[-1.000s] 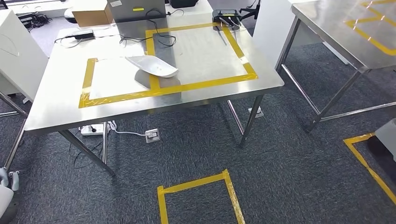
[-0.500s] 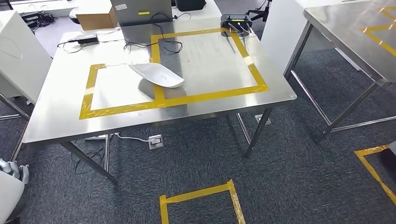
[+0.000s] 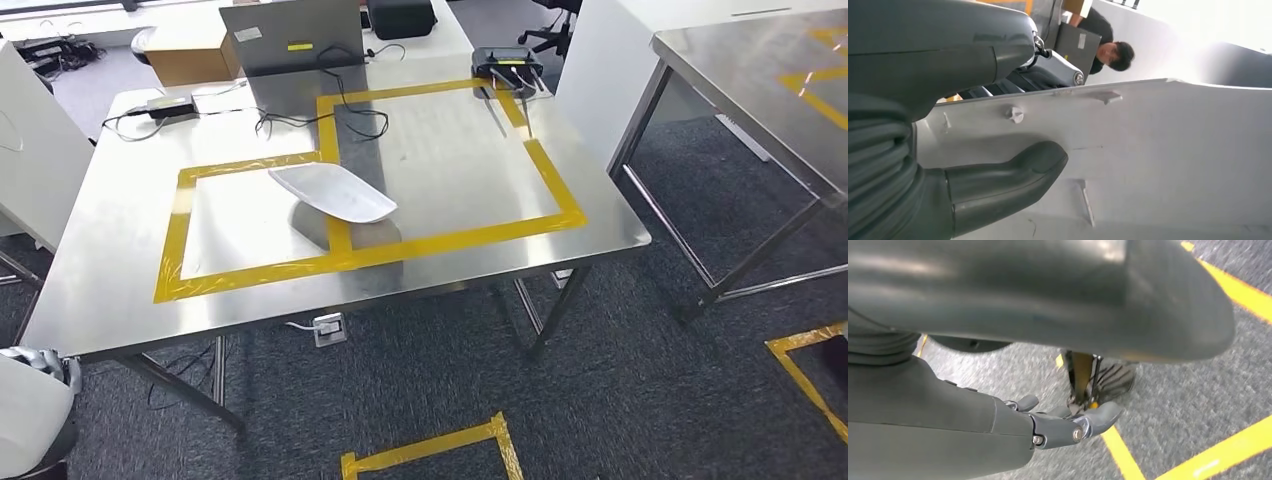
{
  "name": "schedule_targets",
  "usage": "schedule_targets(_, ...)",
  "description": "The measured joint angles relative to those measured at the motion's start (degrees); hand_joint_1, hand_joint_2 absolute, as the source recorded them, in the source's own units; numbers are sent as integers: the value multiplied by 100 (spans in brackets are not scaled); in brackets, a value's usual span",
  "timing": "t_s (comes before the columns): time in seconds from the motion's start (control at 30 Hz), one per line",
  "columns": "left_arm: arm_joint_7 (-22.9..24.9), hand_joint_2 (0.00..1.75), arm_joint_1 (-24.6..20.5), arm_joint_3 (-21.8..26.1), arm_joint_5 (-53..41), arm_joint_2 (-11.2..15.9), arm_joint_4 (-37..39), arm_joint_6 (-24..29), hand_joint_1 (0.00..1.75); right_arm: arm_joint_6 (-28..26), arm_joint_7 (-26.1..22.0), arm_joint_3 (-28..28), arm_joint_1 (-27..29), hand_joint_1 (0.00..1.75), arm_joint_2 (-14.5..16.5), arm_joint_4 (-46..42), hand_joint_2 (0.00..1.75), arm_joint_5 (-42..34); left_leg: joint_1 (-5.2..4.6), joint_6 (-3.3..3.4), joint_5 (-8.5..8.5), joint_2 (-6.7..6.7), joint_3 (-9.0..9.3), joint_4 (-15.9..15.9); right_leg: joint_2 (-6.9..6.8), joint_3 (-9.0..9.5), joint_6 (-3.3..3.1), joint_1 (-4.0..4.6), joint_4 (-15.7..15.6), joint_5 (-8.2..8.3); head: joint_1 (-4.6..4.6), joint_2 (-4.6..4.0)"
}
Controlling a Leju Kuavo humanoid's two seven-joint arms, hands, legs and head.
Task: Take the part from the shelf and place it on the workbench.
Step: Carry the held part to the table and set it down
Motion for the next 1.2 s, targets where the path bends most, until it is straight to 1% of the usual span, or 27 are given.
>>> schedule_targets(0.03,-21,175,10,26,-7,10,10,-1,175,-3,30,20,1,0,-34,-1,0,21,13,38,-38,-13,51,-18,-6,-46,22,0,148,32,2,0)
schedule_targets(0.07,-24,175,11,58,-11,27,35,-9,175,3,43,32,-1,0,-62,-2,0,25,20,72,-83,-20,113,-30,-11,-183,45,-4,388,37,8,0)
schedule_targets(0.1,-9,175,4,91,-14,56,86,-27,175,9,34,39,-5,0,-85,-3,0,8,26,98,-132,-24,176,-40,-16,-393,71,-9,711,-14,14,0)
schedule_targets(0.17,27,175,-71,134,-19,151,285,-72,175,12,-19,42,1,0,-114,-3,0,-65,23,126,-250,-29,291,-44,-19,-902,113,-9,1360,-281,25,0)
schedule_targets(0.2,43,175,-148,140,-28,208,438,-87,175,1,-46,41,9,0,-122,-3,0,-115,22,129,-311,-41,359,-44,-19,-1121,119,-8,1548,-404,26,1)
schedule_targets(0.23,49,175,-254,138,-56,263,606,-78,175,-20,-56,39,21,0,-126,-3,0,-157,20,129,-375,-58,439,-44,-18,-1272,113,-5,1581,-431,27,1)
schedule_targets(0.27,44,175,-385,134,-109,312,783,-41,175,-54,-38,37,30,0,-127,-3,0,-188,19,125,-440,-77,530,-44,-18,-1347,96,-1,1447,-331,28,0)
schedule_targets(0.3,33,175,-529,127,-178,354,949,17,175,-96,6,35,35,0,-127,-2,0,-204,18,116,-506,-92,626,-45,-19,-1350,69,6,1162,-92,28,0)
schedule_targets(0.33,14,175,-673,121,-250,392,1100,85,175,-143,65,33,43,0,-125,-2,0,-202,18,102,-573,-100,695,-52,-22,-1321,32,19,798,261,29,0)
schedule_targets(0.37,-7,175,-807,116,-316,428,1247,157,175,-185,127,33,46,0,-119,-1,0,-188,9,76,-641,-110,766,-53,-24,-1293,-4,39,495,534,27,0)
schedule_targets(0.4,-30,175,-916,112,-367,469,1371,226,175,-220,178,33,47,0,-109,-1,0,-171,0,44,-704,-112,806,-63,-22,-1261,-37,57,290,736,26,-1)
schedule_targets(0.43,-54,175,-995,109,-408,517,1473,282,175,-247,212,33,50,0,-93,0,0,-152,-8,6,-745,-113,860,-66,-15,-1241,-69,68,178,835,25,-1)
schedule_targets(0.53,-125,175,-1163,105,-484,738,1684,367,175,-263,225,33,50,0,-20,3,0,-118,-14,-95,-760,-91,980,-28,13,-1104,-164,56,84,798,26,-1)
schedule_targets(0.57,-143,175,-1227,109,-498,835,1761,370,175,-237,203,33,50,0,5,4,0,-112,-12,-122,-740,-77,902,115,16,-1034,-200,46,53,779,24,-1)
schedule_targets(0.6,-155,175,-1295,117,-527,940,1851,377,175,-190,163,33,47,0,27,4,0,-108,-8,-150,-742,-64,744,373,19,-959,-230,32,22,753,21,0)
schedule_targets(0.63,-166,175,-1360,125,-582,1036,1965,400,175,-128,111,33,43,0,45,4,0,-106,-1,-180,-793,-51,518,701,18,-888,-252,23,3,720,19,0)
schedule_targets(0.7,-199,175,-1516,132,-820,1228,2262,525,175,-10,-4,33,27,0,88,4,0,-117,12,-232,-1072,-40,53,1239,19,-757,-275,16,-12,630,20,-1)
schedule_targets(0.73,-245,175,-1643,126,-1022,1328,2474,656,175,28,-48,33,18,0,114,4,0,-127,20,-247,-1215,-33,-101,1319,19,-683,-278,15,-11,577,20,-1)
schedule_targets(0.77,-316,175,-1812,115,-1264,1436,2716,843,175,47,-77,33,8,0,137,4,0,-140,26,-256,-1244,-26,-179,1241,20,-606,-279,14,-8,516,20,-1)
schedule_targets(0.8,-405,175,-2019,95,-1543,1549,2976,1097,175,52,-94,33,-2,0,159,4,0,-155,31,-257,-1099,-21,-191,1017,20,-524,-272,13,-4,455,19,0)
schedule_targets(0.87,-571,175,-2506,1,-2220,1742,3548,1828,175,32,-99,33,-18,0,196,4,0,-173,35,-238,-400,-18,-139,365,16,-395,-232,16,22,333,15,1)
schedule_targets(0.9,-616,175,-2780,-83,-2585,1813,3863,2243,175,16,-98,33,-29,0,207,4,0,-176,31,-206,-97,-20,-114,132,15,-374,-203,23,41,282,7,0)
schedule_targets(0.93,-640,175,-3050,-184,-2926,1872,4183,2632,175,2,-94,33,-43,0,214,4,0,-176,27,-168,105,-24,-114,4,11,-375,-172,32,55,240,2,0)
schedule_targets(1.03,-681,175,-3722,-462,-3446,2007,4927,3221,175,-9,-90,33,-90,0,226,4,0,-175,31,-59,172,-28,-120,-28,12,-395,-82,43,55,170,-1,0)
schedule_targets(1.1,-702,175,-4026,-582,-3584,2049,5242,3370,175,-13,-98,33,-107,0,232,4,0,-179,48,-1,157,-10,-90,-62,5,-533,-21,39,327,21,10,-1)
schedule_targets(1.13,-679,175,-4169,-654,-3749,2049,5385,3543,175,-22,-101,33,-108,0,235,4,0,-184,48,26,144,0,-78,-68,-3,-712,6,33,642,-111,17,-1)
schedule_targets(1.2,-543,175,-4524,-922,-4405,1974,5706,4189,175,-83,-103,32,-105,0,241,4,0,-196,40,66,118,4,-72,-70,-11,-1197,36,29,1411,-355,21,-1)
